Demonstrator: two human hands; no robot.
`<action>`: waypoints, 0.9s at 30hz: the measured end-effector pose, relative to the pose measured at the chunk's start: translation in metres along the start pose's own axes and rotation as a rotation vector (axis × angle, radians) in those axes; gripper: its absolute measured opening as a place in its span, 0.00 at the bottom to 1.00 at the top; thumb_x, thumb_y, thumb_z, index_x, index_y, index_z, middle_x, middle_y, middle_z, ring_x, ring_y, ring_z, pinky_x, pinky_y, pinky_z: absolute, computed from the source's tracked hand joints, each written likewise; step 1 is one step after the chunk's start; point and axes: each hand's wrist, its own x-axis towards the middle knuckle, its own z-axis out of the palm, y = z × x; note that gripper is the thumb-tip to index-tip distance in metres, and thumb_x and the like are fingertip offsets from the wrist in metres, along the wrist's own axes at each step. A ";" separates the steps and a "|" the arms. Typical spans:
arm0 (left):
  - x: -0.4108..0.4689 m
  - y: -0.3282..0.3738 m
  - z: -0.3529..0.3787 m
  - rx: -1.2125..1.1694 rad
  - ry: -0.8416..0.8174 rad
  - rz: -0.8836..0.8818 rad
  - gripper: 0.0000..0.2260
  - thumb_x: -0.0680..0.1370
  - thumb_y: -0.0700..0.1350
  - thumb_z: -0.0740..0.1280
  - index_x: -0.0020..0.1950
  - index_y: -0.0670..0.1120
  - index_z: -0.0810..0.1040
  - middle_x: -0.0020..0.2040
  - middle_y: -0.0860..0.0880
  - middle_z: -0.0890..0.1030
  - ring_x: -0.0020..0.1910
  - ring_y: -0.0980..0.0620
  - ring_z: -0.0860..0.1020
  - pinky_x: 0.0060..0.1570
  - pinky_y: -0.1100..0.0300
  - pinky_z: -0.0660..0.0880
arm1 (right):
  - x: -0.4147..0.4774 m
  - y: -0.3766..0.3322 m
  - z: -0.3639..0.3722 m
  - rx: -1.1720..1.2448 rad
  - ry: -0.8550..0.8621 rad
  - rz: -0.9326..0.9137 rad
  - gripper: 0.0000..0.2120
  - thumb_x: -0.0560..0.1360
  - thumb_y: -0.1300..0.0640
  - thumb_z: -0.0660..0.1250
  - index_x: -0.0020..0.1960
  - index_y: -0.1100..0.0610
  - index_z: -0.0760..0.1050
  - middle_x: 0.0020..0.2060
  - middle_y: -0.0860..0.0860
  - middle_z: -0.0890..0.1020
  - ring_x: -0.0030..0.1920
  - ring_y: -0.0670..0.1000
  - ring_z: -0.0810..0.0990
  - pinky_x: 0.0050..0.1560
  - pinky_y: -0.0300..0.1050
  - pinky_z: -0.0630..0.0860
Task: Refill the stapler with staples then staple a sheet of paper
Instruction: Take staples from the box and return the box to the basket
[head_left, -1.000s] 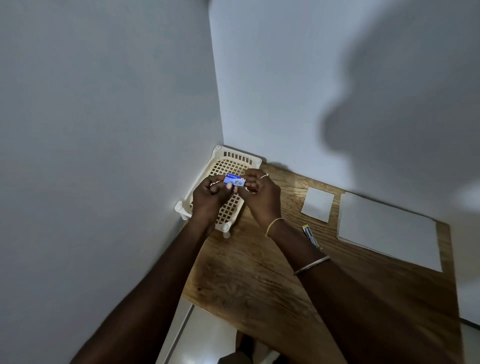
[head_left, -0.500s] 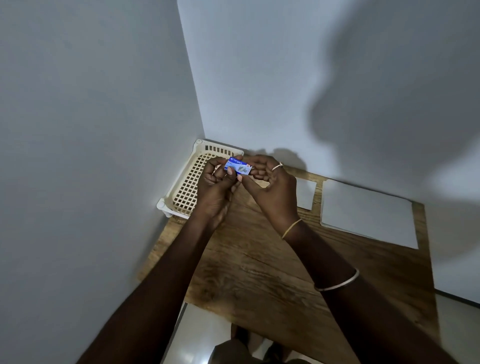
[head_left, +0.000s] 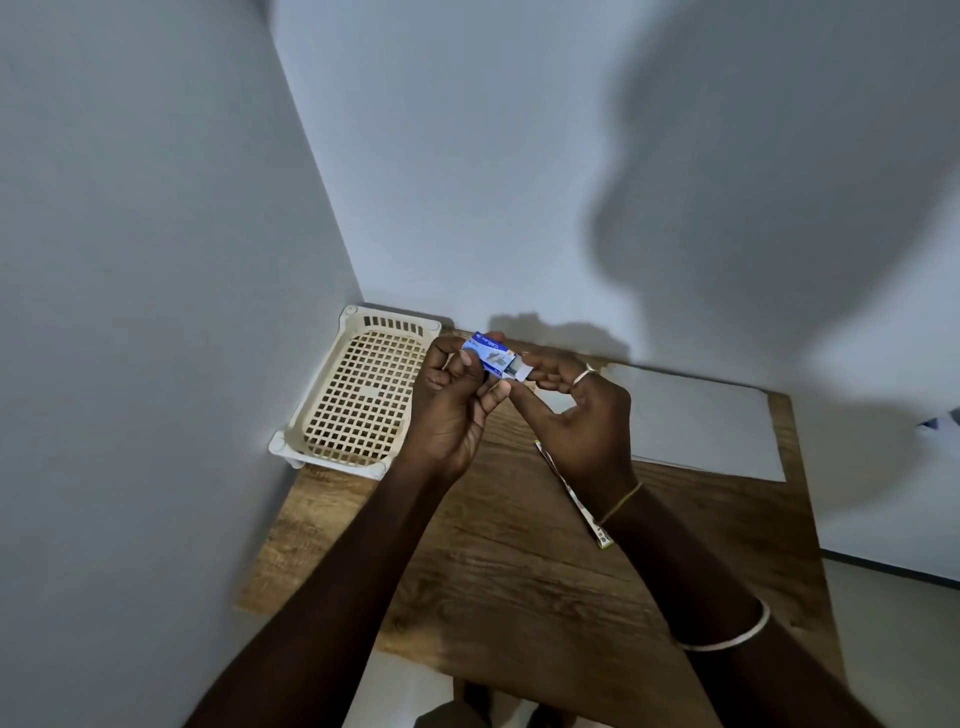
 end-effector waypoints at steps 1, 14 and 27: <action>-0.001 -0.002 0.003 0.007 -0.010 -0.009 0.06 0.76 0.42 0.70 0.52 0.46 0.75 0.56 0.44 0.86 0.47 0.48 0.87 0.39 0.62 0.82 | -0.001 0.002 -0.003 -0.028 0.006 -0.007 0.14 0.72 0.50 0.77 0.57 0.49 0.83 0.47 0.43 0.87 0.49 0.45 0.85 0.50 0.49 0.82; -0.002 -0.018 0.027 0.065 -0.056 -0.040 0.02 0.82 0.39 0.63 0.54 0.45 0.74 0.58 0.40 0.84 0.51 0.43 0.86 0.42 0.55 0.84 | -0.005 0.002 -0.036 -0.066 0.062 -0.075 0.03 0.75 0.57 0.75 0.47 0.56 0.84 0.44 0.46 0.86 0.47 0.45 0.85 0.48 0.43 0.81; -0.003 -0.019 0.025 0.155 -0.020 -0.075 0.07 0.85 0.37 0.59 0.53 0.46 0.73 0.55 0.44 0.86 0.52 0.43 0.86 0.50 0.46 0.84 | 0.004 -0.002 -0.044 -0.162 -0.093 -0.034 0.06 0.77 0.62 0.71 0.52 0.56 0.84 0.47 0.47 0.86 0.46 0.43 0.83 0.47 0.37 0.79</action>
